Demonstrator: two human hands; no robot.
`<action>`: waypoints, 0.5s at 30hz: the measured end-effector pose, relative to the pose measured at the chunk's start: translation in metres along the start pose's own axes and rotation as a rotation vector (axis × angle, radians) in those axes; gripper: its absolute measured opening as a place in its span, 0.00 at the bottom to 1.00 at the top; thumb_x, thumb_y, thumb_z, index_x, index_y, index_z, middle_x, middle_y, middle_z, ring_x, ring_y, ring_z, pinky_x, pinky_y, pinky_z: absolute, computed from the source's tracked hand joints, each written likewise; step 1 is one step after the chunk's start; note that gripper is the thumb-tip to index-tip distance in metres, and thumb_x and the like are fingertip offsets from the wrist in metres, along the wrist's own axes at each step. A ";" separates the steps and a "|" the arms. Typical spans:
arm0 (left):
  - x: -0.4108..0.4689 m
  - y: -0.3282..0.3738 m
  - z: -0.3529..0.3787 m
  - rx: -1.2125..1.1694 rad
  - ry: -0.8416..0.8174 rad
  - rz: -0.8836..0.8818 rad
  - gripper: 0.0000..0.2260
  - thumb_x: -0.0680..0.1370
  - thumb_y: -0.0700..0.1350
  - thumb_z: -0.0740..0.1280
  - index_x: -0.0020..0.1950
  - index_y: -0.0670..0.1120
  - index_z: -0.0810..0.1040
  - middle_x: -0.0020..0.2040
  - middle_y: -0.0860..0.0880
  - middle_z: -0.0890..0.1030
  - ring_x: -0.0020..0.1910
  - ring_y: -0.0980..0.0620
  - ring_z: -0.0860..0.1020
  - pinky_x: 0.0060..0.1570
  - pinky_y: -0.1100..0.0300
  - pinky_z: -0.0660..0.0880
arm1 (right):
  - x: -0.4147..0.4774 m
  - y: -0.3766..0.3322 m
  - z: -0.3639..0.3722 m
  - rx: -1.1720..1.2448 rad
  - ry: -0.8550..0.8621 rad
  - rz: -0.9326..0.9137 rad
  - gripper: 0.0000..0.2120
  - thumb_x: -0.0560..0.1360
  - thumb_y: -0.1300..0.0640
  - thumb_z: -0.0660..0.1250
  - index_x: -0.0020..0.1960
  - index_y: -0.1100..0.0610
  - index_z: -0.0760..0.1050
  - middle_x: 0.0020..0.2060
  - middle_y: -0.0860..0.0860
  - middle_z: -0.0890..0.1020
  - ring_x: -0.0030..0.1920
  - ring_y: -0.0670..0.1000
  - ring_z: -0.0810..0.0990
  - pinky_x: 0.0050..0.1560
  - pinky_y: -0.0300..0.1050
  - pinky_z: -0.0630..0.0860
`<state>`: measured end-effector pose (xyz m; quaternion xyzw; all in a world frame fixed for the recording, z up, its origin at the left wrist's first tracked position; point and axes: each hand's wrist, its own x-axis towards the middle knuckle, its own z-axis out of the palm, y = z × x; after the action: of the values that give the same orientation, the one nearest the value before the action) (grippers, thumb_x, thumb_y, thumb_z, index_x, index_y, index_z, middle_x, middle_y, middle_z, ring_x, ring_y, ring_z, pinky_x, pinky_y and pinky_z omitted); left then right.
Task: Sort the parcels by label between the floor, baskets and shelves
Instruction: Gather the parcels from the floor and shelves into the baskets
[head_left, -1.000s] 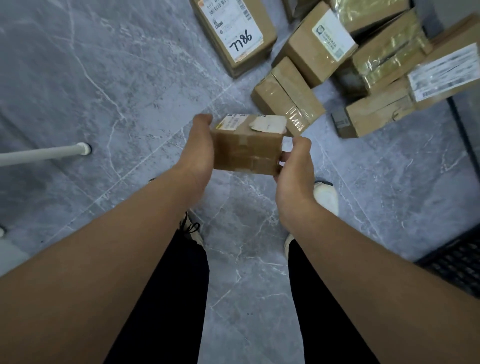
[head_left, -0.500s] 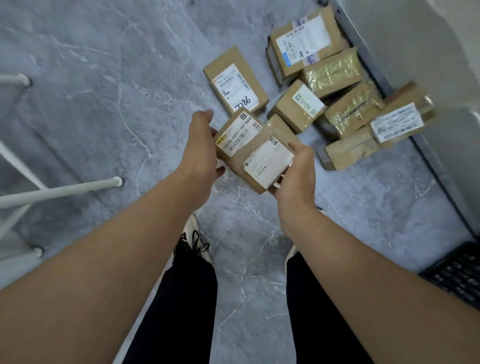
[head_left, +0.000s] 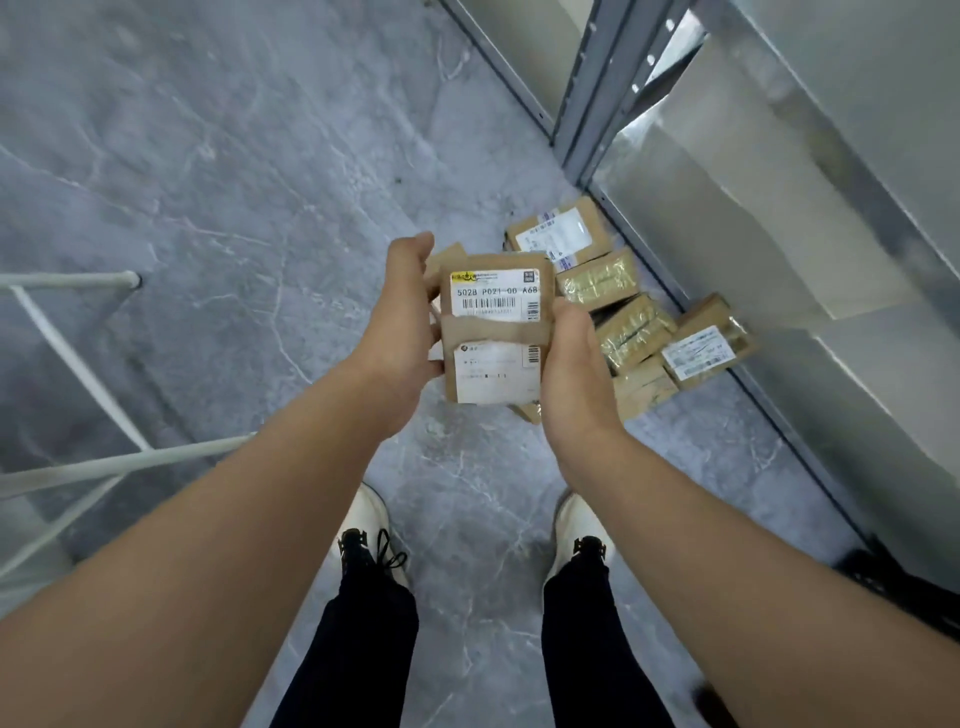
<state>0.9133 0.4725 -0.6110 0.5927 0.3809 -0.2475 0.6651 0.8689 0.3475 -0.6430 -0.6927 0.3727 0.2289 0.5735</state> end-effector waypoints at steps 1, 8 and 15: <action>-0.007 0.009 0.001 -0.006 -0.011 0.016 0.16 0.83 0.60 0.55 0.48 0.54 0.79 0.37 0.59 0.85 0.50 0.51 0.83 0.63 0.42 0.76 | -0.005 -0.012 -0.003 -0.003 -0.003 -0.023 0.30 0.70 0.29 0.48 0.57 0.43 0.79 0.58 0.51 0.84 0.63 0.56 0.80 0.69 0.65 0.76; -0.070 0.076 0.009 0.067 -0.082 0.165 0.18 0.82 0.61 0.55 0.58 0.56 0.80 0.48 0.51 0.84 0.49 0.49 0.82 0.62 0.46 0.76 | -0.046 -0.093 -0.024 0.045 0.033 -0.120 0.36 0.69 0.26 0.47 0.58 0.46 0.81 0.56 0.48 0.86 0.59 0.54 0.83 0.67 0.63 0.78; -0.173 0.163 0.016 0.213 -0.146 0.308 0.24 0.83 0.61 0.51 0.37 0.66 0.84 0.48 0.61 0.85 0.58 0.50 0.81 0.65 0.47 0.74 | -0.127 -0.173 -0.061 0.120 0.004 -0.303 0.30 0.73 0.27 0.50 0.64 0.37 0.78 0.59 0.42 0.85 0.65 0.51 0.82 0.70 0.66 0.77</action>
<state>0.9424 0.4643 -0.3745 0.6917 0.2081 -0.2239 0.6543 0.9187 0.3318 -0.4257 -0.7057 0.2782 0.1157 0.6412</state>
